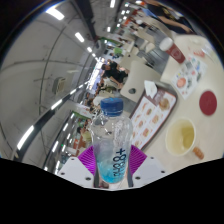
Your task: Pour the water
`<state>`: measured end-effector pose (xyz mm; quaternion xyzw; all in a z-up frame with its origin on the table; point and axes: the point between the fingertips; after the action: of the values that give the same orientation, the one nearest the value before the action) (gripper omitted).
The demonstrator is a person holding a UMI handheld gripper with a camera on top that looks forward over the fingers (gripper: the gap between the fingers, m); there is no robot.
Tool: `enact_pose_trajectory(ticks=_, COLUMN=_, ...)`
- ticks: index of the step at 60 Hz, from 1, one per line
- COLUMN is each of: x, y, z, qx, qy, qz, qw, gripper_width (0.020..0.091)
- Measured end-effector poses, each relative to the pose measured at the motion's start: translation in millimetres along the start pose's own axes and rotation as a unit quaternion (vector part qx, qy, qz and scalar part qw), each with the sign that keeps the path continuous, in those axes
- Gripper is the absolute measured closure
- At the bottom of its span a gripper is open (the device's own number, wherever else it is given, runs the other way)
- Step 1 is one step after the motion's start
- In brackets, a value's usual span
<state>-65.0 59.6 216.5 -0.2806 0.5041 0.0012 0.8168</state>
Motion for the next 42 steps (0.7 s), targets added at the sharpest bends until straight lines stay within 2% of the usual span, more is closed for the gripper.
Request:
enact_pose_trajectory(ticks=6, x=-21, y=-25, z=45, qx=0.084, qy=-0.174, qz=-0.016, qw=0.981, gripper_width=0.0725)
enact_pose_trajectory(ticks=14, x=-20, y=-54, z=114, qx=0.182, qy=-0.338, qz=-0.051, qw=0.922, gripper_width=0.0728)
enact_pose_trajectory(ticks=21, x=36, y=-53, z=165, qx=0.224, qy=-0.425, qz=-0.107, qw=0.87, gripper_width=0.0728)
enact_pose_trajectory(ticks=28, x=95, y=-43, z=191, qx=0.227, qy=-0.483, qz=-0.15, qw=0.832, gripper_width=0.0728)
enact_pose_trajectory(ticks=42, x=196, y=-4, z=177, qx=0.177, qy=-0.497, qz=-0.177, qw=0.831, gripper_width=0.0727)
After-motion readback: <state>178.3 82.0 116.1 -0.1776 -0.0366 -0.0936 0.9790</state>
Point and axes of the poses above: the point between the fingertips, and its own axes, seen from behind it with the camera up: x to the right, z up, y forward, the way the camera looks, and after that the axes turned 14 degrees about -z, right-handed
